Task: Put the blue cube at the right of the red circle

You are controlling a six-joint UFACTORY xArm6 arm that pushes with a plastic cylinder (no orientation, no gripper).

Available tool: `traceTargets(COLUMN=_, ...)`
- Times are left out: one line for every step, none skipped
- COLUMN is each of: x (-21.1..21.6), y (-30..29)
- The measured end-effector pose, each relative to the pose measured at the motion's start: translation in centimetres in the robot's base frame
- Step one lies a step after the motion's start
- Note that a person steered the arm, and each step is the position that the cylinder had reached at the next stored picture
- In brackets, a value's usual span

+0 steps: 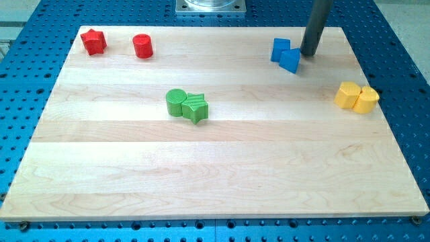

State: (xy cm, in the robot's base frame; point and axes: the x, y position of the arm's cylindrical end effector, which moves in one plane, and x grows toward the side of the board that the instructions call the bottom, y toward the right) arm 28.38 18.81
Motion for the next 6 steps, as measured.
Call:
traceTargets(x=0.0, y=-3.8)
traceTargets(x=0.0, y=-6.5)
traceTargets(x=0.0, y=-8.6)
traceTargets(x=-0.1, y=-12.2)
traceTargets(x=-0.1, y=-15.0)
traceTargets(x=-0.1, y=-13.7)
